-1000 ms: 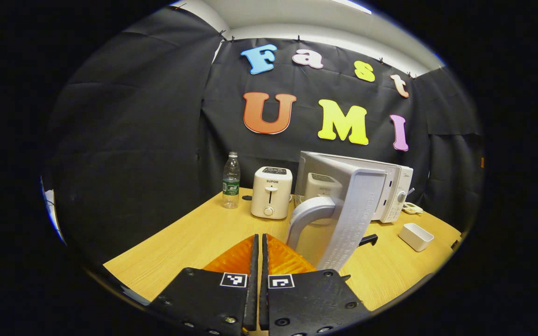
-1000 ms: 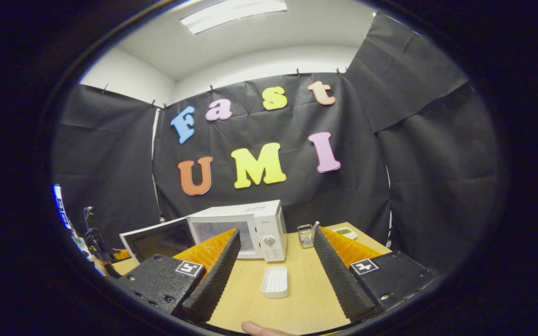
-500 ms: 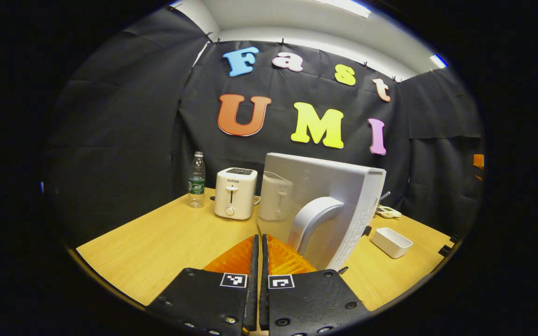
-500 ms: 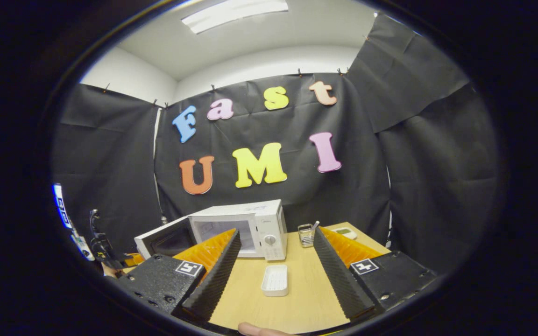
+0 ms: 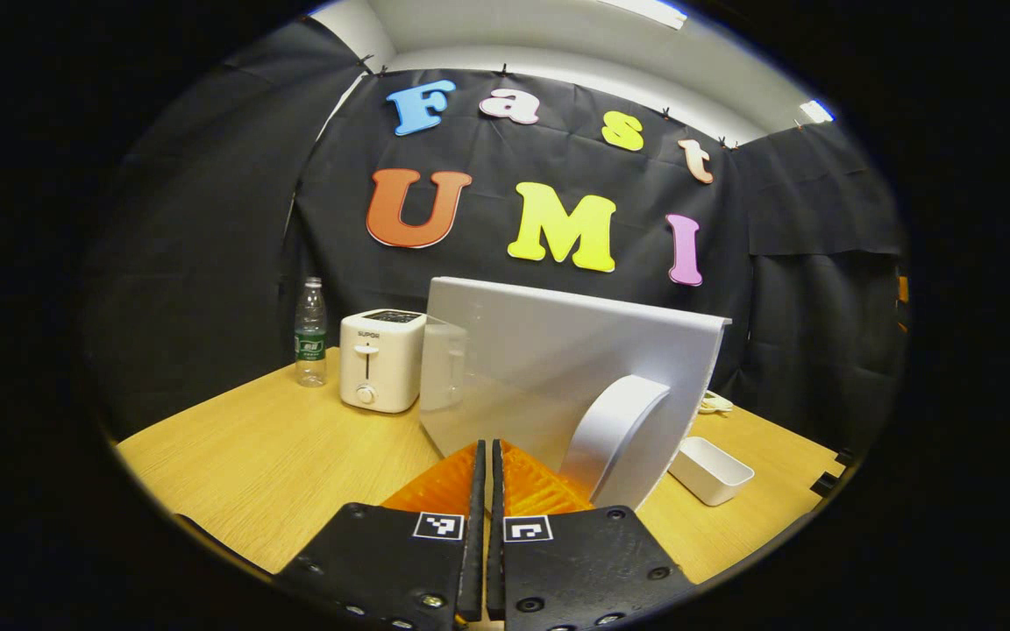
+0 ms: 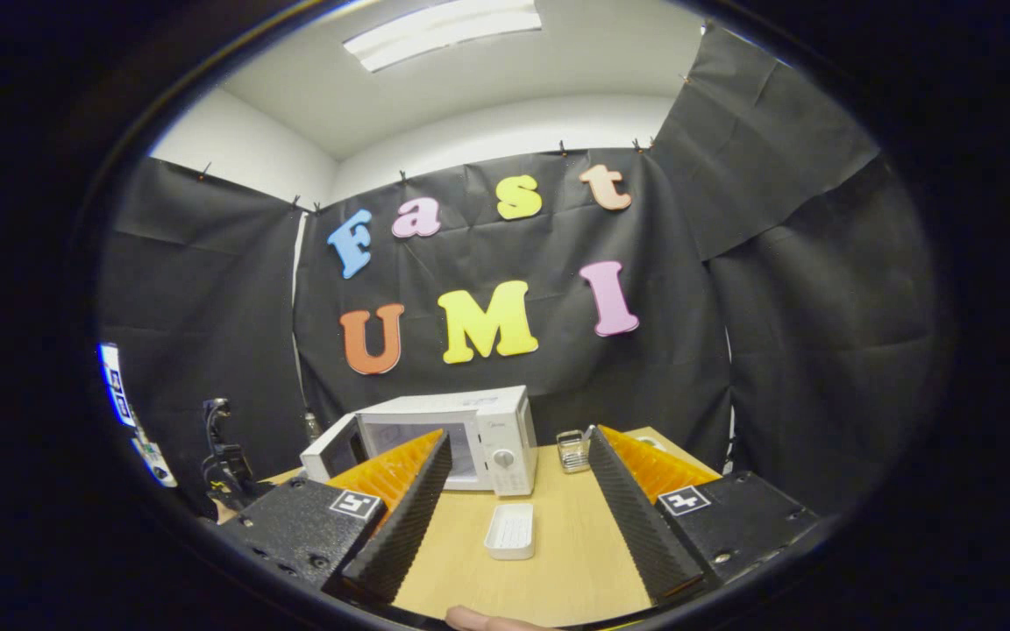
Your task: Open the microwave oven with the left hand, put the food in, and close the microwave oven.
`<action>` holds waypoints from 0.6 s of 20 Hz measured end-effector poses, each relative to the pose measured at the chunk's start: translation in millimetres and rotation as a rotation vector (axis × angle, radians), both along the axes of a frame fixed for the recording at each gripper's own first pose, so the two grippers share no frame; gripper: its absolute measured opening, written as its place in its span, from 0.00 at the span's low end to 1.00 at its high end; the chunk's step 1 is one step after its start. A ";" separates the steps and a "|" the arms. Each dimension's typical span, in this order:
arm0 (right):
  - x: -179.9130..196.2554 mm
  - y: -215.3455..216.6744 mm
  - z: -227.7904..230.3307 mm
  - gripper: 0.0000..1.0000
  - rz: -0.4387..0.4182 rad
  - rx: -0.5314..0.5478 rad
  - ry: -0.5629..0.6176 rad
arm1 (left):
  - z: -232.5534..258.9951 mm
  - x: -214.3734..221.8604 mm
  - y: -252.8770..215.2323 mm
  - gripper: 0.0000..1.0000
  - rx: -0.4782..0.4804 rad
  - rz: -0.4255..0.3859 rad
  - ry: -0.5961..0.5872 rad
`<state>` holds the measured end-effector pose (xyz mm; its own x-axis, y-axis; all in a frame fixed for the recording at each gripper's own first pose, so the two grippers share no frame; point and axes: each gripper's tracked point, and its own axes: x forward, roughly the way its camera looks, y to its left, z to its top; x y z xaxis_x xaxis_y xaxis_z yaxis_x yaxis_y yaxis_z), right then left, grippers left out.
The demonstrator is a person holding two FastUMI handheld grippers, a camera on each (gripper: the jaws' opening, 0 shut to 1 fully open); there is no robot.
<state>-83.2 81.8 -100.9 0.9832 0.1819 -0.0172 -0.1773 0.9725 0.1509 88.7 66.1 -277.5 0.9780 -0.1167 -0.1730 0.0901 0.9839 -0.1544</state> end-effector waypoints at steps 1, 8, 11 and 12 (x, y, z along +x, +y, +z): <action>-0.6 -3.8 -0.6 1.00 0.000 -0.005 -0.005 | 0.4 3.8 -8.0 0.02 0.006 -0.011 -0.002; 1.6 -28.5 -5.2 1.00 0.023 0.009 -0.018 | 5.6 39.9 -65.1 0.02 0.011 -0.072 0.010; 3.9 -45.2 -14.6 1.00 0.015 0.009 -0.004 | 14.3 60.4 -87.1 0.02 0.002 -0.104 -0.001; 4.4 -51.8 -17.3 1.00 0.009 0.011 0.001 | 14.1 67.5 -93.5 0.02 0.002 -0.111 0.004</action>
<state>-78.8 30.0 -118.2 0.9815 0.1908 -0.0158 -0.1858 0.9692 0.1619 156.2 -27.4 -263.4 0.9585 -0.2236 -0.1769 0.1977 0.9683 -0.1529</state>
